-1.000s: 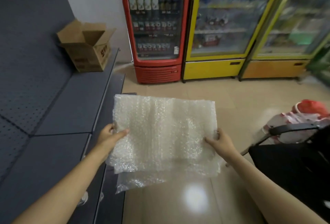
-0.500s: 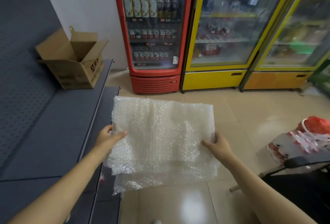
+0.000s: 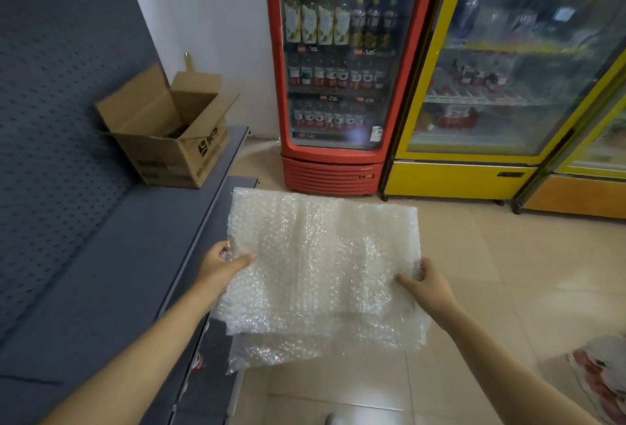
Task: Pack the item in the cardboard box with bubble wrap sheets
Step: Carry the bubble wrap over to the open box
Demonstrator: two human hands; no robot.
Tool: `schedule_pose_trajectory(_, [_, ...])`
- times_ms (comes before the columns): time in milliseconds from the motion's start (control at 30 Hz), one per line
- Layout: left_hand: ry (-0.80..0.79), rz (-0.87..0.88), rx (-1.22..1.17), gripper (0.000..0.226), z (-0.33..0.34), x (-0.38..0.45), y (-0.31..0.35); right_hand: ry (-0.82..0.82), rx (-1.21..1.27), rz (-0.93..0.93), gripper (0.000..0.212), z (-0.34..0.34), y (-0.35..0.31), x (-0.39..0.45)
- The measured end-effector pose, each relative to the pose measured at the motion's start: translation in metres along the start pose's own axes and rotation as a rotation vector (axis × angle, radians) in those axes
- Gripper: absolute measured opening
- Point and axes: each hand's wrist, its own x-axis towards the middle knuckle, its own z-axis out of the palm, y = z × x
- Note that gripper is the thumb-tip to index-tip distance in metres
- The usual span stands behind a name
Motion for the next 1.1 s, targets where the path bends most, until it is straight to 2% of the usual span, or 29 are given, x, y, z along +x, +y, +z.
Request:
schedule_pose_trajectory(200, [0.083, -0.040, -0.075, 0.050, 0.013, 0.027, 0.014, -0.082, 0.014, -0.016, 0.039, 0.000, -0.031, 0.061])
schedule_pose_trajectory(367, [0.170, -0.066, -0.159, 0.041, -0.002, 0.048, 0.021, -0.159, -0.043, -0.053, 0.046, 0.024, -0.070, 0.099])
schedule_pose_trajectory(633, [0.376, -0.160, -0.290, 0.036, -0.054, 0.085, 0.006, -0.298, -0.165, -0.149, 0.052, 0.111, -0.153, 0.162])
schedule_pose_trajectory(767, [0.521, -0.228, -0.305, 0.021, -0.087, 0.084, -0.009, -0.444, -0.259, -0.211, 0.053, 0.167, -0.202, 0.181])
schedule_pose_trajectory(933, [0.679, -0.391, -0.348, 0.035, -0.135, 0.069, -0.046, -0.606, -0.376, -0.310, 0.051, 0.242, -0.254, 0.182])
schedule_pose_trajectory(1100, [0.806, -0.463, -0.445, 0.050, -0.162, 0.054, -0.061, -0.836, -0.454, -0.435, 0.055, 0.315, -0.298, 0.186])
